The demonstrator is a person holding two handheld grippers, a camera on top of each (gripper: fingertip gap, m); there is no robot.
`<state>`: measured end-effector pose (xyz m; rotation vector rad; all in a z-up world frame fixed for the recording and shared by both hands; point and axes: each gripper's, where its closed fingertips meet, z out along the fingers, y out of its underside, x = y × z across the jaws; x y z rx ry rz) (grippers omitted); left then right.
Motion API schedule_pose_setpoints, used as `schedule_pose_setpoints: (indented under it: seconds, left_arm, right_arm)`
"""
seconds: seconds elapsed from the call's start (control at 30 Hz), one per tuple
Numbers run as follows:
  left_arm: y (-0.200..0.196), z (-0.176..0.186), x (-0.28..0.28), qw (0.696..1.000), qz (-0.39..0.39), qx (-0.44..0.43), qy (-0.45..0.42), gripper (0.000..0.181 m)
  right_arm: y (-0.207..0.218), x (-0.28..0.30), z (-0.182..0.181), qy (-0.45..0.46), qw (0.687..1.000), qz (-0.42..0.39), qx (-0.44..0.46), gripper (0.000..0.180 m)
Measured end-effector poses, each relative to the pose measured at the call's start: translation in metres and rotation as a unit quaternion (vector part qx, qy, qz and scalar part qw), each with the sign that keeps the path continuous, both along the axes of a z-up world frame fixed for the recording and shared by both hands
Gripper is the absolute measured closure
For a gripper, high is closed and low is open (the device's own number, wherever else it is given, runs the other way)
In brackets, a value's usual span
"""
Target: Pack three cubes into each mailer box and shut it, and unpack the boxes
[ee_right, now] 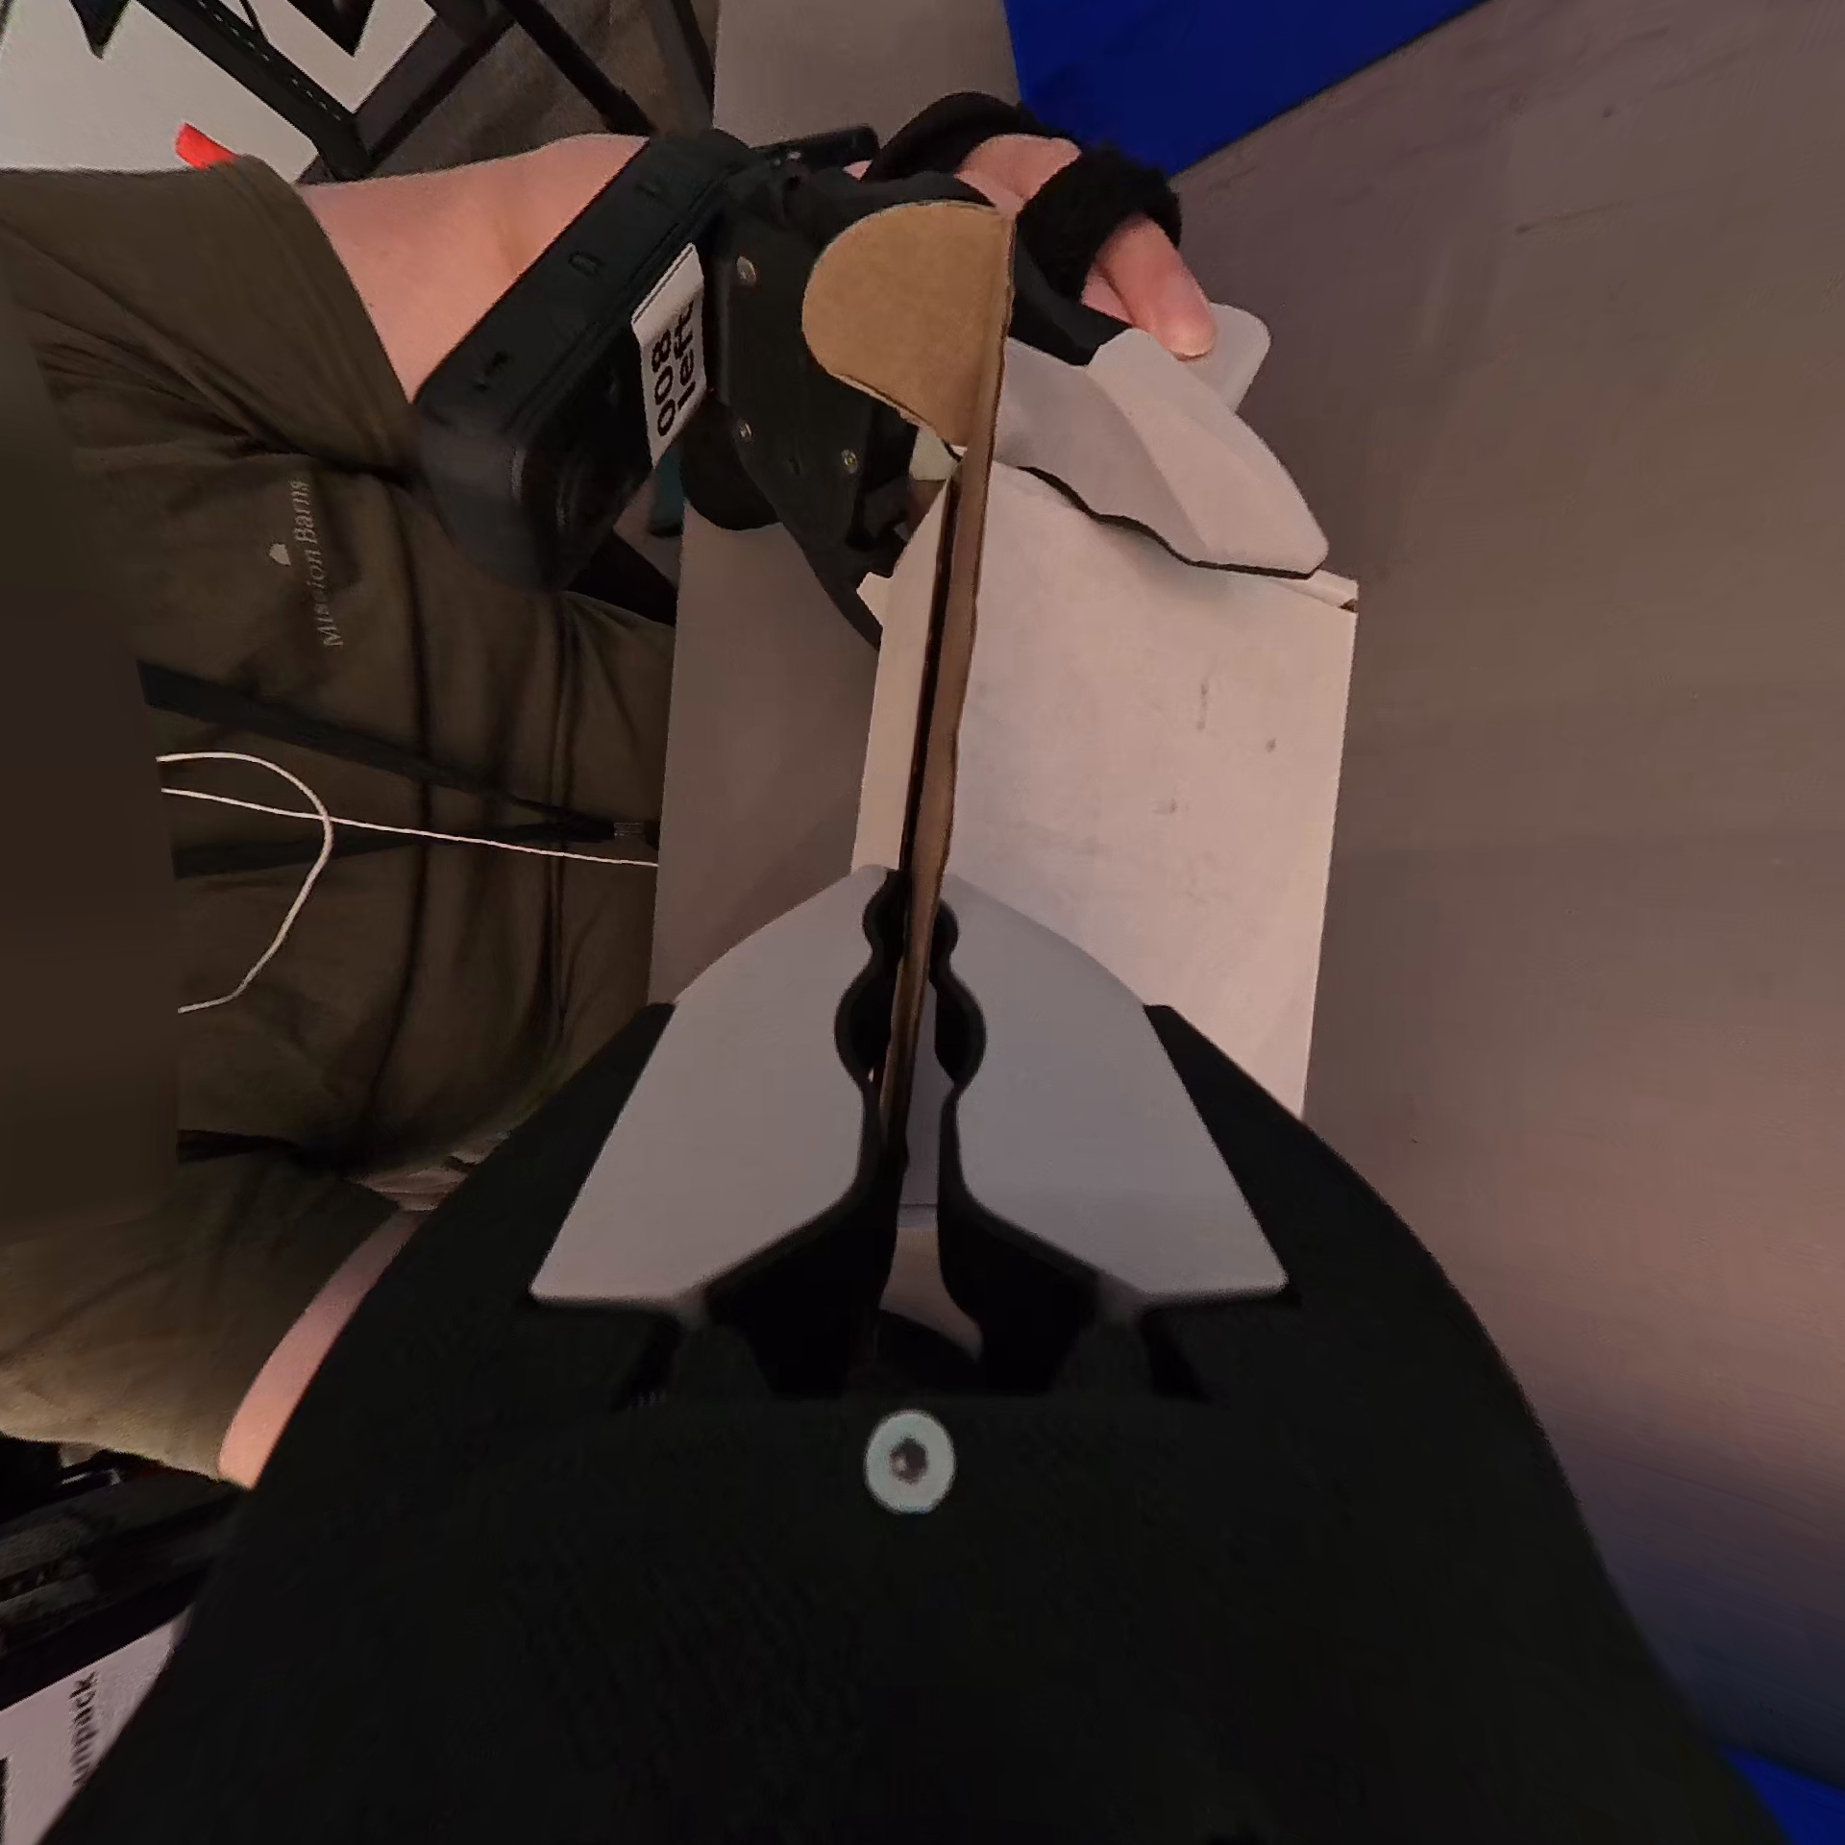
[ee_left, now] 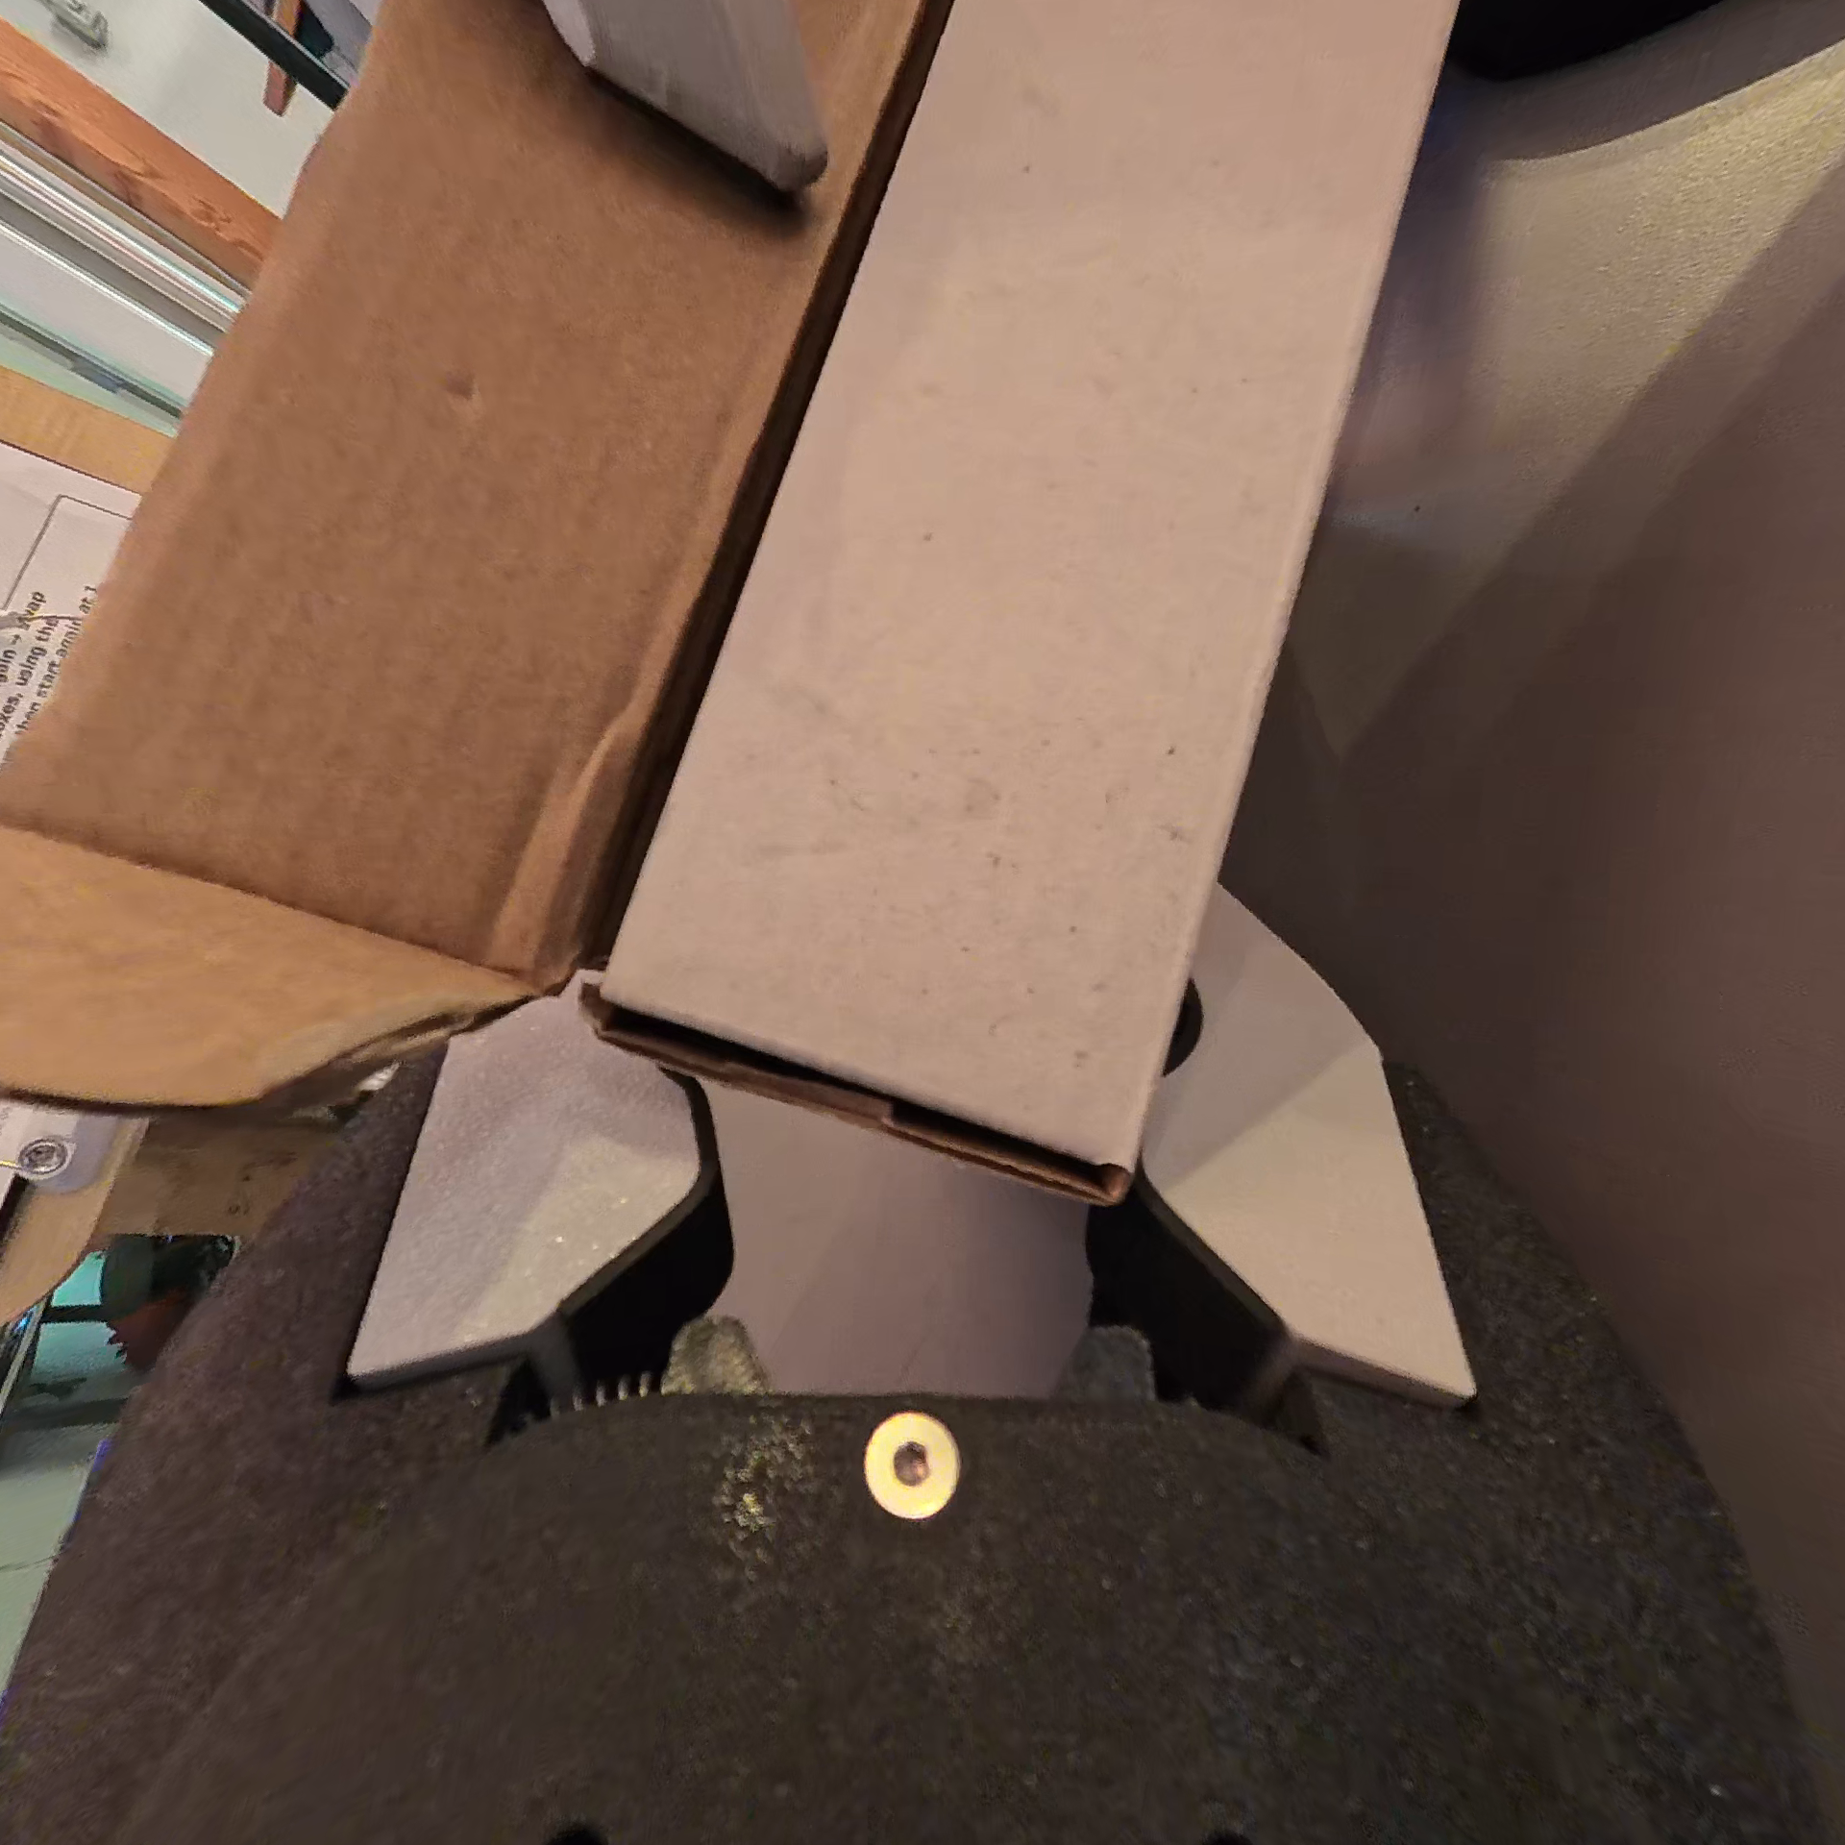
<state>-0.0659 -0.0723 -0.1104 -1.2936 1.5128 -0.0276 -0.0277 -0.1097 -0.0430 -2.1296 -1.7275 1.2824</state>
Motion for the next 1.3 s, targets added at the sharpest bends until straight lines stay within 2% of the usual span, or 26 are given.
schedule_pose_setpoints:
  seconds: [0.2,0.43,0.53,0.67,0.7,0.77,0.93,1.1,1.3]
  left_arm:
    - [0.004,0.004,-0.008,1.0,0.014,0.009,-0.003,0.095]
    - [-0.001,0.028,-0.038,0.996,0.062,0.067,-0.007,0.077]
    - [-0.016,0.047,-0.042,0.991,0.063,0.115,-0.024,0.081]
    - [-0.045,0.066,-0.018,0.982,0.033,0.188,-0.009,0.096]
    - [-0.048,0.065,-0.011,0.983,0.033,0.183,0.003,0.1]
    - [-0.048,0.063,0.003,0.985,0.042,0.165,0.03,0.094]
    - [-0.037,0.045,0.026,0.985,0.054,0.105,0.127,0.095]
    - [-0.031,0.037,0.035,0.985,0.044,0.071,0.15,0.112]
    - [-0.033,0.032,0.034,0.983,0.054,0.054,0.164,0.11]
  right_arm:
    - [0.009,-0.001,0.001,-0.01,0.998,-0.015,0.055,0.176]
    - [0.02,0.0,0.002,-0.005,0.998,-0.045,0.038,0.176]
    - [0.02,0.001,0.003,-0.007,0.998,-0.044,0.036,0.176]
    - [0.023,0.001,0.003,-0.017,0.997,-0.043,0.062,0.176]
    - [0.023,0.002,0.003,-0.02,0.997,-0.044,0.066,0.176]
    - [0.025,0.002,0.003,-0.022,0.996,-0.049,0.069,0.176]
    - [0.025,0.002,0.003,-0.024,0.996,-0.051,0.075,0.176]
    - [0.025,0.004,0.002,-0.032,0.995,-0.05,0.086,0.175]
    - [0.026,0.004,0.004,-0.038,0.994,-0.047,0.088,0.176]
